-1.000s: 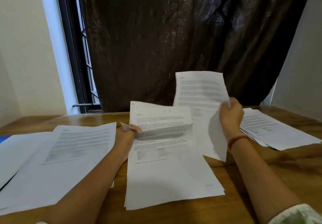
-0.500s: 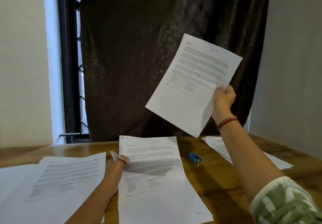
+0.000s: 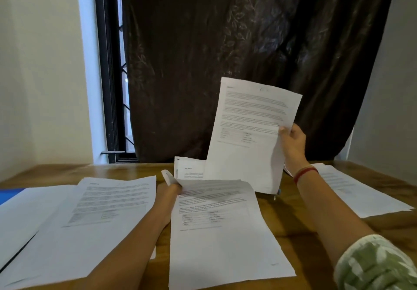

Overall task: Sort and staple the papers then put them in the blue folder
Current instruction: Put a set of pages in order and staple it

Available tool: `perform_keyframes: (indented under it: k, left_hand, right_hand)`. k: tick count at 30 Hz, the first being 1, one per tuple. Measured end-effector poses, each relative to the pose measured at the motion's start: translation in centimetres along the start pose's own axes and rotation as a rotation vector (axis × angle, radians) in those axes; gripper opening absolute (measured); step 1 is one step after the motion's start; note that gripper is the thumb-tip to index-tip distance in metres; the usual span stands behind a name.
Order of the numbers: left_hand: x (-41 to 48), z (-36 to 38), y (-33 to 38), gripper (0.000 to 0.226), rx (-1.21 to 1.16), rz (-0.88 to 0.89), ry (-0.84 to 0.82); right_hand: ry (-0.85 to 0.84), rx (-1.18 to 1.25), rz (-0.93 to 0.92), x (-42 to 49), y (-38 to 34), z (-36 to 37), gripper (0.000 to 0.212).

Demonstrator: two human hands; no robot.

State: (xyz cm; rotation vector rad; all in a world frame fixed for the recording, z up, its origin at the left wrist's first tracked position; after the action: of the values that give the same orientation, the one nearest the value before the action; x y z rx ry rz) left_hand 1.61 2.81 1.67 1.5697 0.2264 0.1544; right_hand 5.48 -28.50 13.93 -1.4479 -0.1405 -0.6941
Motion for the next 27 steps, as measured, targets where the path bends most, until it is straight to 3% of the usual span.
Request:
perform_keyframes:
  k: [7, 14, 20, 24, 27]
  left_hand:
    - [0.0, 0.0, -0.2, 0.015, -0.055, -0.009, -0.020]
    - [0.5, -0.1, -0.5, 0.015, -0.116, -0.005, 0.030]
    - [0.4, -0.1, -0.3, 0.018, -0.119, 0.057, 0.068]
    - [0.4, -0.3, -0.3, 0.016, -0.119, 0.099, 0.087]
    - [0.4, -0.3, -0.3, 0.018, -0.091, 0.124, 0.097]
  right_hand:
    - [-0.075, -0.025, 0.044, -0.2, 0.9, -0.3, 0.011]
    - [-0.411, -0.183, 0.311, -2.4, 3.5, 0.9, 0.007]
    - [-0.617, -0.195, 0.479, -5.0, 6.0, 2.5, 0.034]
    - [-0.751, -0.148, 0.476, -7.0, 6.0, 2.7, 0.018]
    - [-0.748, -0.095, 0.488, -7.3, 5.9, 2.0, 0.015]
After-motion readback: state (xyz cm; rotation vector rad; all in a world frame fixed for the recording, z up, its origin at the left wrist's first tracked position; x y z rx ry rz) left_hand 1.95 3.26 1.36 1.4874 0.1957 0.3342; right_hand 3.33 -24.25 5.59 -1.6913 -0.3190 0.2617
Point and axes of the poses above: each hand's wrist, its own x-axis towards the middle knuckle, its own z-axis out of the palm, y = z × x, the point moved 4 cm from there along x, towards the middle knuckle, and after that the axes turned 2 degrees about -y, right-handed, at the moved point
